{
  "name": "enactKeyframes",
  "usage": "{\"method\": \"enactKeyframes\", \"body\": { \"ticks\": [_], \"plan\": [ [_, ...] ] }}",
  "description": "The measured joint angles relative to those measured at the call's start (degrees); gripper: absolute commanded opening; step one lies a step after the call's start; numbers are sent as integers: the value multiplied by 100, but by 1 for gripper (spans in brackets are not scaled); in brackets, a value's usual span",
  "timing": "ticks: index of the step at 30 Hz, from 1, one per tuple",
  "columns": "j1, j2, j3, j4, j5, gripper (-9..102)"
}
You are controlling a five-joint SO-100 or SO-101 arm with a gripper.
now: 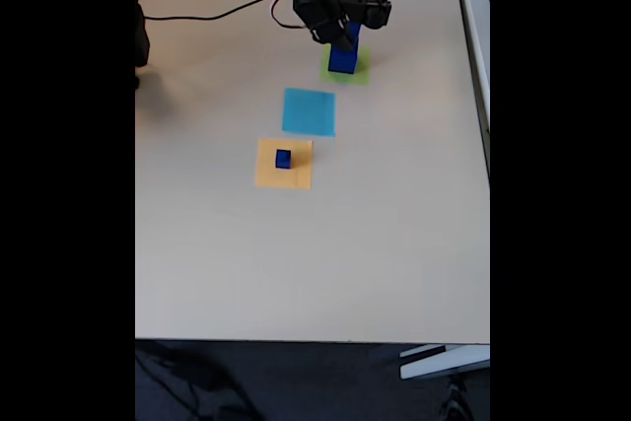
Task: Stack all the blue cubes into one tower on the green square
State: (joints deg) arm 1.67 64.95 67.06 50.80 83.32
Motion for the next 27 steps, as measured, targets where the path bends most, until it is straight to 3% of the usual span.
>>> {"method": "enactKeyframes", "body": {
  "ticks": [27],
  "plan": [
    [378,308,44,-18,-483,0]
  ]
}}
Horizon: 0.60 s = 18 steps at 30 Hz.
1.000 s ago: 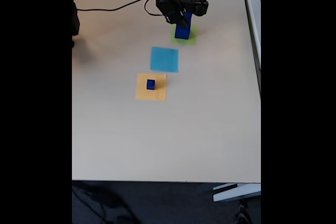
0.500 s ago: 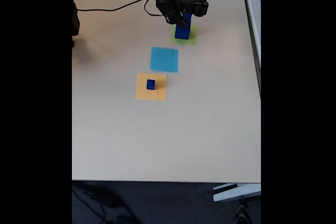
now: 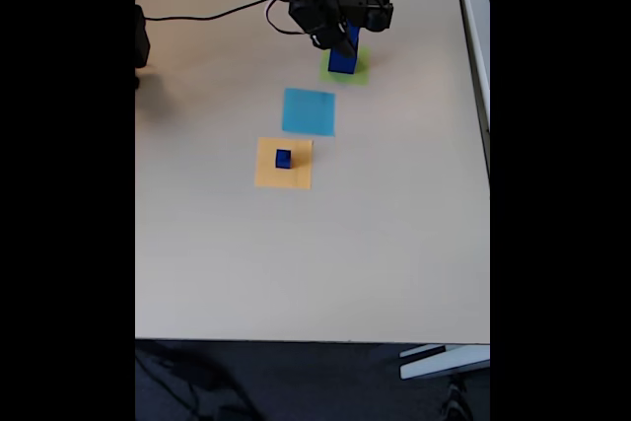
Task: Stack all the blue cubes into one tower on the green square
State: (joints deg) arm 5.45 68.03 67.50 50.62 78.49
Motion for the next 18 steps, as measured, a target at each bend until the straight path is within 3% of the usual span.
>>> {"method": "enactKeyframes", "body": {
  "ticks": [9,18],
  "plan": [
    [-299,-44,-1125,-26,-62,0],
    [-896,-650,-2329,-615,-308,0]
  ]
}}
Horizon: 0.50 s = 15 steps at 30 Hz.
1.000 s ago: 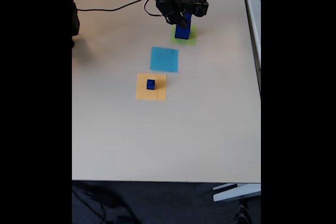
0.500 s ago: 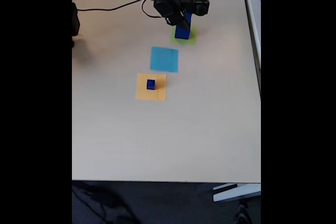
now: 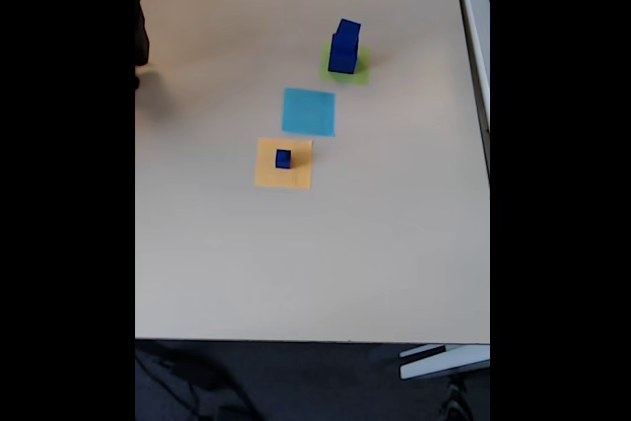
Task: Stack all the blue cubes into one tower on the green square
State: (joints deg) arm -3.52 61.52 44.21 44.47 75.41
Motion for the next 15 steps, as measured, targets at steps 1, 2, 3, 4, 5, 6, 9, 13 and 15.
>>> {"method": "enactKeyframes", "body": {
  "ticks": [1,2,3,4,5,6,9,13,15],
  "plan": [
    [-123,-62,-35,-26,97,0],
    [-220,-123,-53,-44,193,0],
    [-299,-202,-53,-53,316,0],
    [-378,-264,-53,-53,448,0],
    [-439,-325,-53,-53,615,0],
    [-492,-378,-53,-53,800,0],
    [-624,-492,-53,9,1459,0],
    [-853,-642,-53,316,2145,0],
    [-896,-703,-53,527,2417,0]
  ]
}}
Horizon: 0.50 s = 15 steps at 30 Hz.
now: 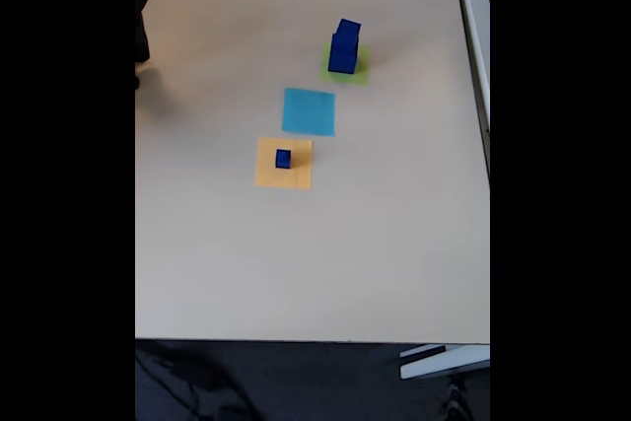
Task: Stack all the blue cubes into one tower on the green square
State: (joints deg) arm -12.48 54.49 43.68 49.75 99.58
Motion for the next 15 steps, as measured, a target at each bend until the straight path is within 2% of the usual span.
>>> {"method": "enactKeyframes", "body": {
  "ticks": [7,15],
  "plan": [
    [53,-105,0,817,431,0],
    [70,-105,0,914,422,0]
  ]
}}
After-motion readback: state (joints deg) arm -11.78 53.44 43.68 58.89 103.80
